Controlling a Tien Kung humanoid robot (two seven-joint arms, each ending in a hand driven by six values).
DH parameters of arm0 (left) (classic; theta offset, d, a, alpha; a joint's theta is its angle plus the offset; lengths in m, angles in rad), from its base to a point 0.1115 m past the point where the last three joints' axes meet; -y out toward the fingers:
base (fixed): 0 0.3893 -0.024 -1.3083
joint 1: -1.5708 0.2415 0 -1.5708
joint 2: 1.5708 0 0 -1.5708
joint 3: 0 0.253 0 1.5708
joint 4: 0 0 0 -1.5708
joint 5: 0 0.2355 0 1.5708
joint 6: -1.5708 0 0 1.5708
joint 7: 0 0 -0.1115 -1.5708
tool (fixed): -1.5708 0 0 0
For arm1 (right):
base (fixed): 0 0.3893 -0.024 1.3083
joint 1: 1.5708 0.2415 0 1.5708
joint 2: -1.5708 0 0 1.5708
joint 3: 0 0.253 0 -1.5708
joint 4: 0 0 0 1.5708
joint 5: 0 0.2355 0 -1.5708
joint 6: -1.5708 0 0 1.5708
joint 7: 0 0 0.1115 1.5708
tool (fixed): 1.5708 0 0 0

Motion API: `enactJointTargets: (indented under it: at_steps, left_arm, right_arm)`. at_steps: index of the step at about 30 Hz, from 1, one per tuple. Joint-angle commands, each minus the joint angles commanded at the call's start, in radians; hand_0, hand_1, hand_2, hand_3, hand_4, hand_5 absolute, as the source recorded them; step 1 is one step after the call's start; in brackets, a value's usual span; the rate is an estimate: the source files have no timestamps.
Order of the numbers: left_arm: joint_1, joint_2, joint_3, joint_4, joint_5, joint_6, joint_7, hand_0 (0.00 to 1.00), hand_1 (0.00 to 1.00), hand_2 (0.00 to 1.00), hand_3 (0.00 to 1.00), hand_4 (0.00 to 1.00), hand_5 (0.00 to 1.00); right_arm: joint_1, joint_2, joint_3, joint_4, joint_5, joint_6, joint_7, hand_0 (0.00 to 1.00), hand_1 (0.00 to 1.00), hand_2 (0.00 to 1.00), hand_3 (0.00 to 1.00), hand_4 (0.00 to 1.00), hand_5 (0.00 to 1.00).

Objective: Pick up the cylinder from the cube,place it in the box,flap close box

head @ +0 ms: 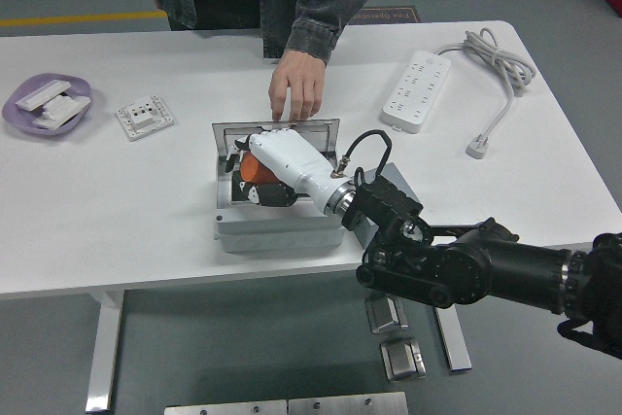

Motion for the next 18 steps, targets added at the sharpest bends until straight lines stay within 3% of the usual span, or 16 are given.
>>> enactJointTargets:
  at_steps: [3,4,9,10,15,16,18]
  left_arm:
    - [0.000,0.000,0.000,0.000,0.000,0.000,0.000,0.695,0.675,0.611,0.603,0.591,0.192]
    - [-0.001,-0.001,0.000,0.001,0.000,0.000,0.000,0.695,0.675,0.611,0.603,0.592,0.191]
    - [-0.001,-0.002,0.001,0.001,0.001,0.000,0.000,0.695,0.675,0.611,0.603,0.592,0.191]
    - [-0.002,-0.002,0.001,0.000,0.001,0.000,0.000,0.695,0.675,0.611,0.602,0.591,0.193]
    - [-0.003,-0.003,0.003,0.000,0.001,0.000,0.000,0.695,0.675,0.611,0.602,0.591,0.193]
    - [-0.004,-0.004,0.003,0.000,0.001,0.000,0.000,0.694,0.674,0.611,0.603,0.591,0.192]
    - [-0.004,-0.004,0.003,0.000,0.001,0.000,0.000,0.694,0.674,0.611,0.603,0.591,0.192]
  right_arm:
    - [0.002,0.000,-0.003,-0.005,-0.008,0.000,0.000,0.494,0.565,0.606,0.680,0.511,0.043]
    - [0.002,0.000,-0.004,-0.006,-0.009,0.000,0.001,0.618,0.617,0.630,0.741,0.743,0.148]
    - [0.002,0.000,-0.002,-0.008,-0.010,-0.002,0.001,0.618,0.617,0.630,0.741,0.743,0.148]
    - [0.001,0.000,-0.001,-0.008,-0.010,-0.003,0.002,0.729,0.721,0.735,0.855,0.902,0.251]
    - [-0.002,0.000,0.001,-0.010,-0.003,-0.012,0.011,0.729,0.721,0.735,0.855,0.902,0.251]
    - [-0.003,0.000,0.002,-0.011,-0.001,-0.014,0.013,0.806,0.782,0.801,0.911,0.936,0.276]
    - [-0.005,-0.001,0.004,-0.011,0.003,-0.017,0.015,0.806,0.782,0.801,0.911,0.936,0.276]
